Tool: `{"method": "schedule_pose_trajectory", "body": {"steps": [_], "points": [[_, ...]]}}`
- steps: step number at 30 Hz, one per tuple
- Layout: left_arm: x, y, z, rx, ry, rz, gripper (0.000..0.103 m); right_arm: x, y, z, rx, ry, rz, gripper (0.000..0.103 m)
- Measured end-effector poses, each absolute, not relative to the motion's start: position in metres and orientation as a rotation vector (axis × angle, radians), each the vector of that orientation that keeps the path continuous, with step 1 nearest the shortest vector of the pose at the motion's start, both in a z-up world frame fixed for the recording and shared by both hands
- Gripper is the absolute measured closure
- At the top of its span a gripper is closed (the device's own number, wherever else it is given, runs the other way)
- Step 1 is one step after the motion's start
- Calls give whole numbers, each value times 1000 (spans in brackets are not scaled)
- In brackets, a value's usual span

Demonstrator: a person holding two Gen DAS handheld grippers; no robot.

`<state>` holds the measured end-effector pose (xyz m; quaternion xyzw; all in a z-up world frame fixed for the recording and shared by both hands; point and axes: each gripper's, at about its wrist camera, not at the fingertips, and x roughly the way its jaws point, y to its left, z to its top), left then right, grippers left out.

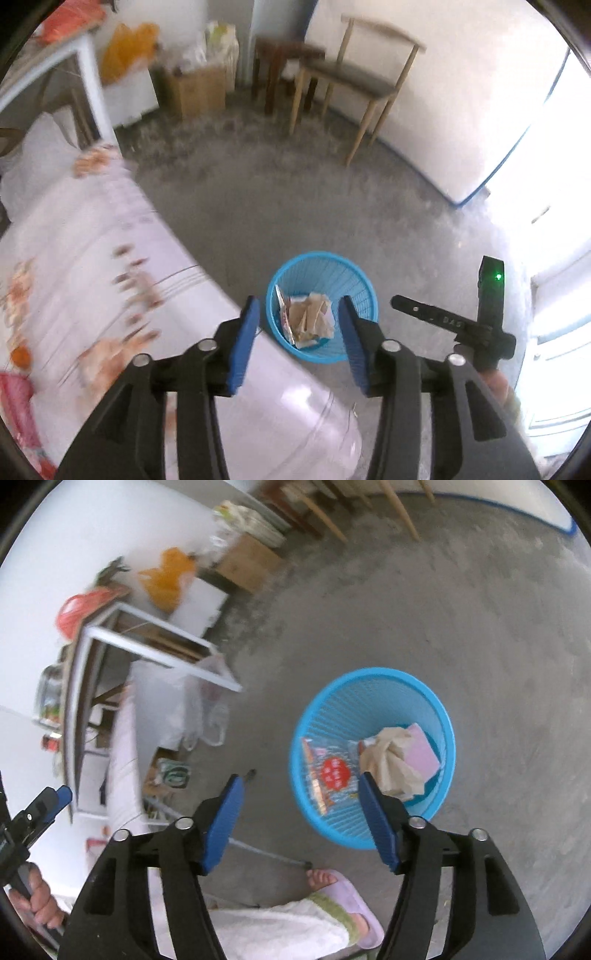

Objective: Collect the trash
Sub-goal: 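Move both open tools back toward the table, then grasp the toothpaste box with the left tool while the right tool grasps the clear container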

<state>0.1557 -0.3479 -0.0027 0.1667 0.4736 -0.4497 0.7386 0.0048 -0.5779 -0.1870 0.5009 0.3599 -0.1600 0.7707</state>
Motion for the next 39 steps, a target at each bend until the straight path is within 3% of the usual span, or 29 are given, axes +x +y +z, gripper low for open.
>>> {"method": "schedule_pose_trajectory", "body": {"steps": [8, 20, 31, 39], "points": [[134, -199, 36, 276, 896, -941, 48, 16, -518, -108, 878, 765, -192, 31], [128, -28, 19, 75, 843, -642, 44, 125, -371, -34, 430, 840, 224, 17], [112, 38, -18, -10, 896, -566, 42, 201, -267, -29, 130, 935, 382, 15], [126, 53, -51, -264, 986, -598, 41, 217, -241, -38, 14, 956, 380, 15]]}}
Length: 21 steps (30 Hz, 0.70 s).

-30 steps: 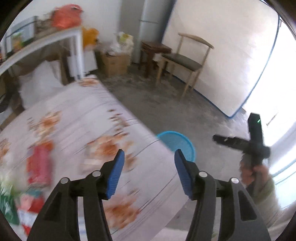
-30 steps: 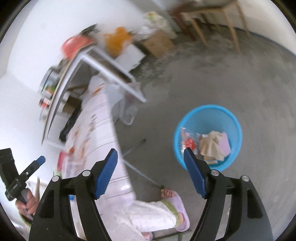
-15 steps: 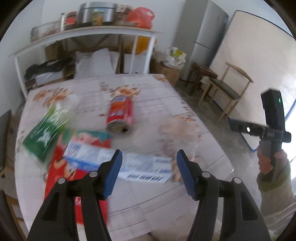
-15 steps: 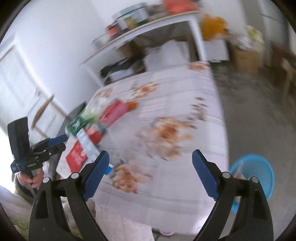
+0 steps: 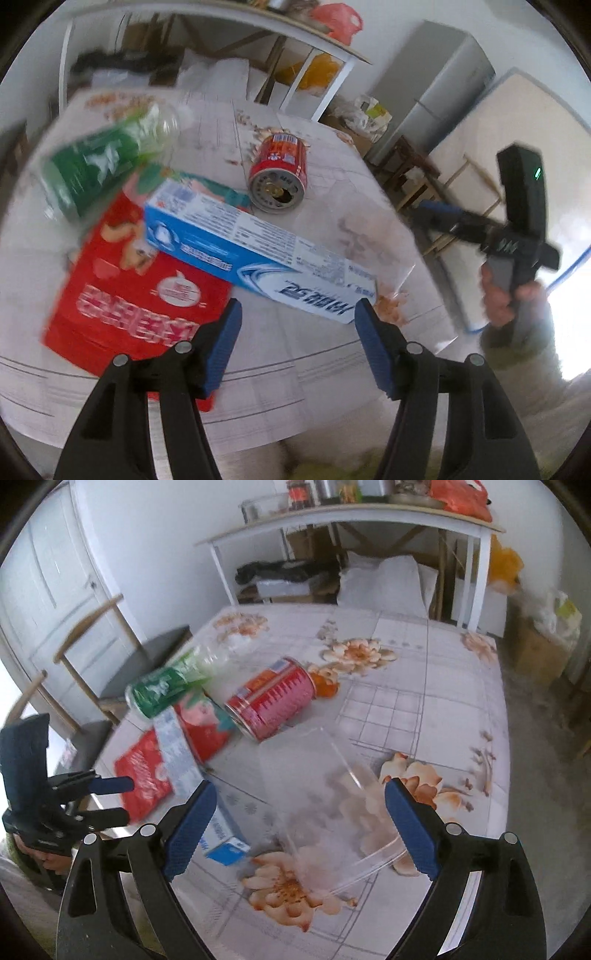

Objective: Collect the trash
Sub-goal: 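Grasp the toothpaste box with the left tool while the right tool grasps the clear container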

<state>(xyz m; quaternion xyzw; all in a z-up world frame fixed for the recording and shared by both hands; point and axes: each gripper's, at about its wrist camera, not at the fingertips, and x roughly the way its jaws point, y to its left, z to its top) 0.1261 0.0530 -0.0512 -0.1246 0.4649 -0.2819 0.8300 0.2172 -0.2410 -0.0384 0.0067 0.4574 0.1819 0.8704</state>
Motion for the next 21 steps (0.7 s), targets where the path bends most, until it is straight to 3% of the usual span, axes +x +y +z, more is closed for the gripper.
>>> {"method": "schedule_pose_trajectory", "body": {"steps": [5, 13, 21], "points": [[152, 51, -68, -487, 1071, -520, 27, 239, -241, -66, -52, 1060, 349, 15], [179, 42, -84, -661, 1199, -324, 25, 240, -234, -78, -56, 1086, 367, 15], [190, 26, -85, -704, 1189, -109, 25, 236, -235, -80, -30, 1078, 355, 15]]}}
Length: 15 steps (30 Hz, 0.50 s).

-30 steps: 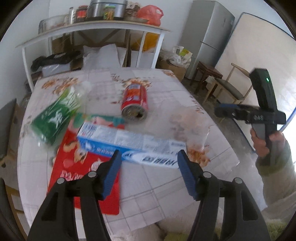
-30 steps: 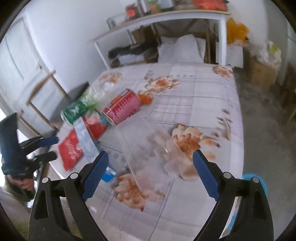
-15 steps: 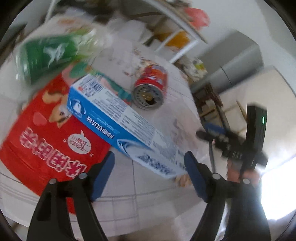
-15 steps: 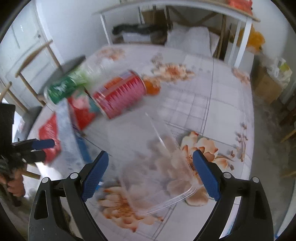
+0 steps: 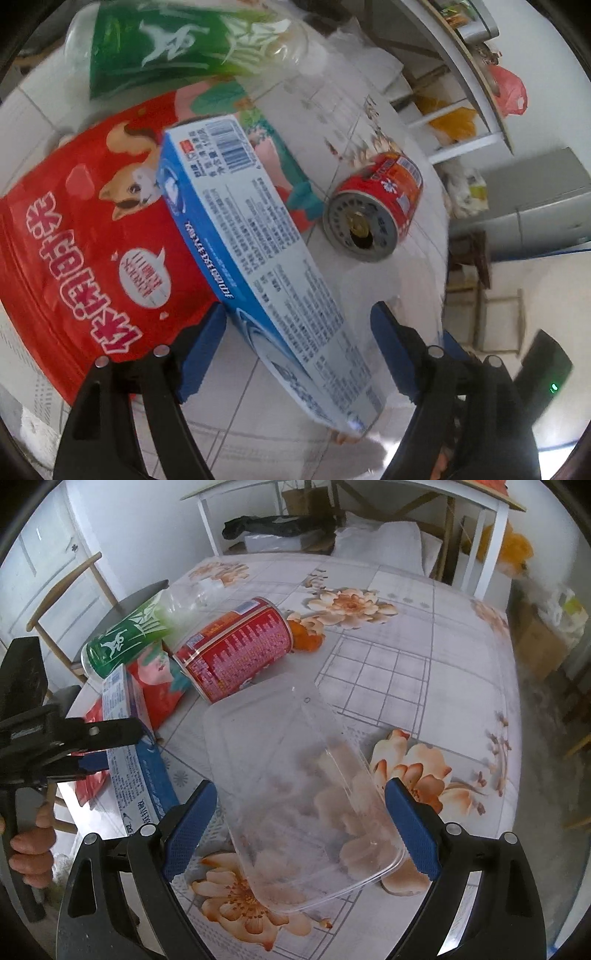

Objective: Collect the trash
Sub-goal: 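Grasp the toothpaste box with the left tool while the right tool grasps the clear container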

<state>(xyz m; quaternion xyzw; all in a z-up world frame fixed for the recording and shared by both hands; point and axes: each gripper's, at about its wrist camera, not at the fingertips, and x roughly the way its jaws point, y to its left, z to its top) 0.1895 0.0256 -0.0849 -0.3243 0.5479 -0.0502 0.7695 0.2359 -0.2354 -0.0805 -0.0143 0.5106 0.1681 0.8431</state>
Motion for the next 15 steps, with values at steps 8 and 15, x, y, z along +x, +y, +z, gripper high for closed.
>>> {"method": "schedule_pose_trajectory", "body": {"steps": [8, 15], "points": [[174, 18, -81, -651, 1116, -50, 38, 225, -243, -77, 24, 1071, 372, 32], [160, 25, -77, -656, 1103, -100, 51, 222, -262, -81, 149, 1106, 373, 48]]}}
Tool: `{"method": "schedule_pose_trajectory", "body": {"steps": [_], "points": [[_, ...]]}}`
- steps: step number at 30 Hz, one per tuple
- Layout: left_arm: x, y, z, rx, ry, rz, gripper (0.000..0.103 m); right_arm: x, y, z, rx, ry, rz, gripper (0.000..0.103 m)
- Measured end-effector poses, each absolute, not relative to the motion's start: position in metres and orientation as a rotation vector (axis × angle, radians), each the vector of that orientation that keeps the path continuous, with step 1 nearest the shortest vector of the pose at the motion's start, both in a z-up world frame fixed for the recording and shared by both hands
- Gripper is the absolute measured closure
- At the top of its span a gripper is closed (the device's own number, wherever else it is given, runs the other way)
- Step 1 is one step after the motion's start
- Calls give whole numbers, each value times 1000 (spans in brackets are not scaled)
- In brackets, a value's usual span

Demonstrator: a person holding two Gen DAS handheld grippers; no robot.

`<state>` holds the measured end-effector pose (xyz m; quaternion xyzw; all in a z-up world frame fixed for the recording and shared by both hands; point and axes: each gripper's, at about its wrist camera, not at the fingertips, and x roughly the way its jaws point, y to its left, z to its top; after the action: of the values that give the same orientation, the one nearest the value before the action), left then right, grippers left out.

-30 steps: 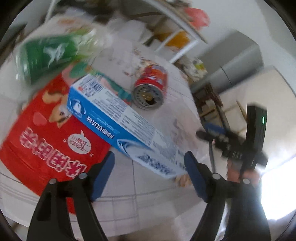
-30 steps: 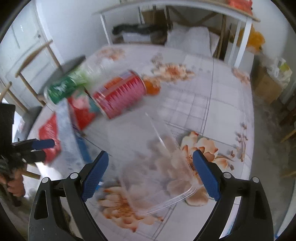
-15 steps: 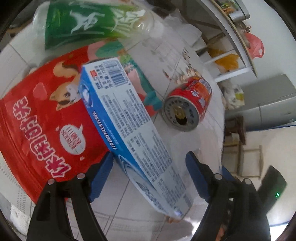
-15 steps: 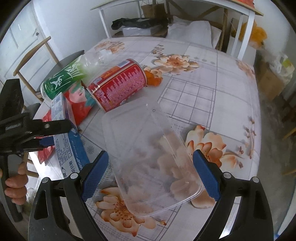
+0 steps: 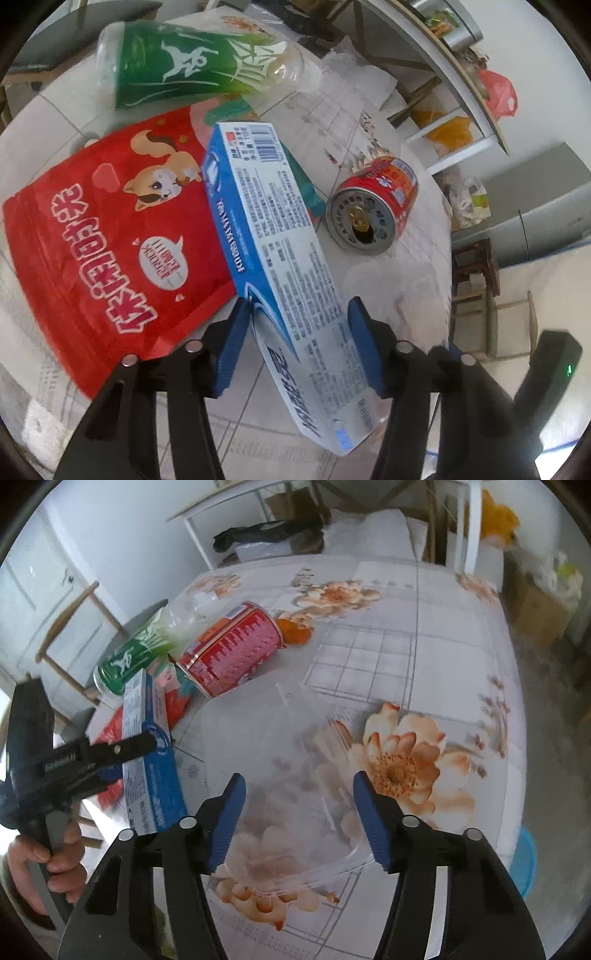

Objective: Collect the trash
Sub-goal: 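Grasp the toothpaste box with the left tool while the right tool grasps the clear container, then lift the toothpaste box and the clear container off the table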

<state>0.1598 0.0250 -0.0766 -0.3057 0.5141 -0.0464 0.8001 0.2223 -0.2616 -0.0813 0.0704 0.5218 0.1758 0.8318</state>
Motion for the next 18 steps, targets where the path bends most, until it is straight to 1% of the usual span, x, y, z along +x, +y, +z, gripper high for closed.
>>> {"method": "schedule_pose_trajectory", "body": {"steps": [4, 6, 8, 11, 13, 18], "points": [[151, 26, -72, -607, 1125, -157, 55, 219, -262, -80, 162, 1111, 380, 47], [146, 26, -71, -568, 1141, -196, 56, 217, -260, -79, 149, 1107, 377, 40], [140, 24, -67, -492, 1142, -237, 57, 216, -256, -77, 131, 1102, 380, 26], [133, 22, -64, -412, 1137, -269, 58, 216, -249, -77, 101, 1100, 382, 17], [128, 23, -64, -394, 1136, -284, 59, 218, -245, -82, 85, 1121, 384, 15], [120, 26, -63, -338, 1121, -317, 61, 221, -233, -90, 50, 1158, 365, 14]]}}
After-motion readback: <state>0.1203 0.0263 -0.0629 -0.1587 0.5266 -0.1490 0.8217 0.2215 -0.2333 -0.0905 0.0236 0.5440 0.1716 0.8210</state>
